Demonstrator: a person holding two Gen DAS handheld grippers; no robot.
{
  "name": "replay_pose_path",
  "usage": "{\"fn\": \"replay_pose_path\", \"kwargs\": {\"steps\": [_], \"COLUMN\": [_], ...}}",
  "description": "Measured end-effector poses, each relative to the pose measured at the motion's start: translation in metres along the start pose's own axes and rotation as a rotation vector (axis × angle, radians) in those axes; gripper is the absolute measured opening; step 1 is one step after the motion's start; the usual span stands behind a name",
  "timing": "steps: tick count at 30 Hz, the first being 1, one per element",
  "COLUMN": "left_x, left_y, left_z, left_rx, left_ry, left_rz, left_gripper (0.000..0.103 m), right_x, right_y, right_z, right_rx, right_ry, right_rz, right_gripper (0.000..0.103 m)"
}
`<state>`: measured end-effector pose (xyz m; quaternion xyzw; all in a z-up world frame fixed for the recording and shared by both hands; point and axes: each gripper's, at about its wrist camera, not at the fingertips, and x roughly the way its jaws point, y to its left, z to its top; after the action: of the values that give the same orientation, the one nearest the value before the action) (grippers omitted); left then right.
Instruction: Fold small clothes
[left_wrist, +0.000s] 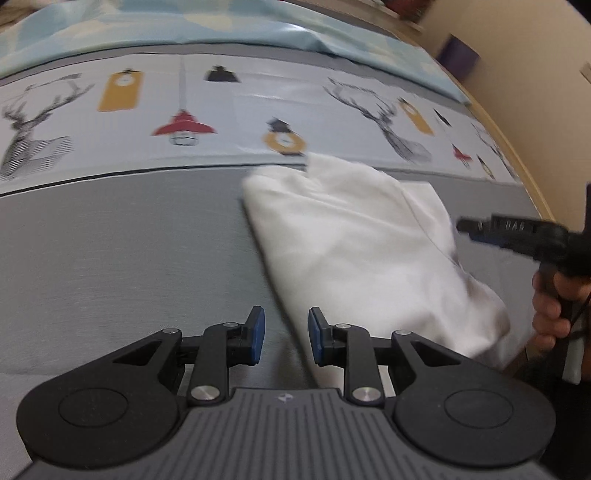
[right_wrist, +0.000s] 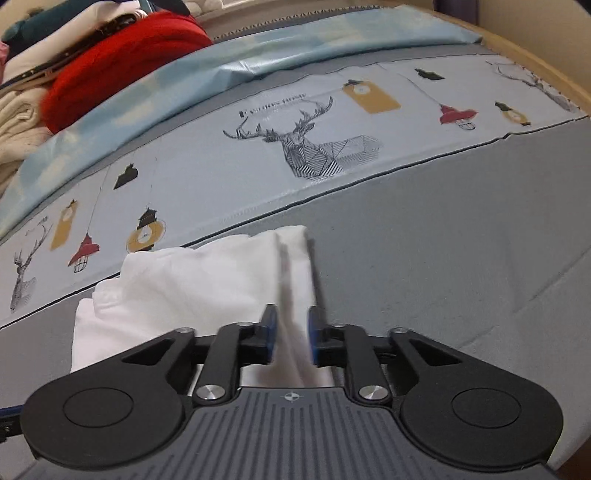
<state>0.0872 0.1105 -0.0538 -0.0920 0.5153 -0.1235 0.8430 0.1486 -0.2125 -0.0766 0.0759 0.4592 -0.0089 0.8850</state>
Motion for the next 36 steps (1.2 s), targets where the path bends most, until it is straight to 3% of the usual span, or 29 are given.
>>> {"fn": "replay_pose_path", "kwargs": {"steps": [2,3,6,9,13,17,19,20,21,22,24,26,27,29,33,36], "left_x": [0.006,0.008,0.016,0.023,0.033,0.041,0.047,0.050,0.054,0.057,0.059,0.057,0.054,0.044,0.017,0.017], "left_y": [-0.009,-0.012,-0.021,-0.038,-0.066,-0.084,-0.089,-0.092,-0.096,-0.099,-0.104,-0.102,-0.098,-0.090,-0.078,-0.074], "left_z": [0.000,0.000,-0.001,-0.006,-0.023,-0.041,-0.049,-0.053,-0.058,-0.063,-0.070,-0.071,-0.071,-0.067,-0.071,-0.078], "left_rx": [0.023,0.028,0.038,0.098,0.266,0.400,0.455,0.488,0.524,0.555,0.608,0.628,0.624,0.590,0.583,0.598], "left_ry": [0.014,0.020,0.042,0.084,0.134,0.153,0.168,0.174,0.176,0.174,0.157,0.133,0.118,0.096,0.044,0.097], "left_rz": [-0.015,-0.022,-0.053,-0.108,-0.097,-0.051,-0.019,0.003,0.029,0.049,0.088,0.127,0.135,0.108,0.021,-0.042], "left_gripper": [0.028,0.029,0.031,0.038,0.063,0.079,0.081,0.081,0.081,0.081,0.074,0.046,0.038,0.013,0.009,0.009], "right_x": [-0.009,-0.011,-0.011,-0.020,-0.031,-0.033,-0.033,-0.033,-0.034,-0.036,-0.043,-0.051,-0.055,-0.060,-0.069,-0.063], "right_y": [-0.004,-0.005,-0.018,-0.025,-0.041,-0.044,-0.042,-0.042,-0.040,-0.040,-0.041,-0.047,-0.052,-0.060,-0.064,-0.059], "right_z": [-0.001,-0.004,-0.013,-0.021,-0.028,-0.035,-0.040,-0.041,-0.042,-0.041,-0.039,-0.036,-0.033,-0.030,-0.032,-0.039], "right_rx": [-0.028,-0.034,-0.026,-0.073,-0.087,-0.174,-0.216,-0.228,-0.238,-0.240,-0.238,-0.217,-0.192,-0.153,-0.182,-0.243], "right_ry": [-0.010,0.013,0.134,0.164,0.220,0.262,0.275,0.279,0.280,0.277,0.243,0.203,0.189,0.176,0.170,0.232], "right_rz": [0.025,0.051,0.134,0.139,0.213,0.242,0.244,0.249,0.258,0.271,0.295,0.299,0.303,0.313,0.335,0.306], "right_gripper": [0.054,0.057,0.057,0.057,0.057,0.056,0.052,0.039,0.020,0.011,0.005,0.005,0.004,0.004,0.004,0.004]}}
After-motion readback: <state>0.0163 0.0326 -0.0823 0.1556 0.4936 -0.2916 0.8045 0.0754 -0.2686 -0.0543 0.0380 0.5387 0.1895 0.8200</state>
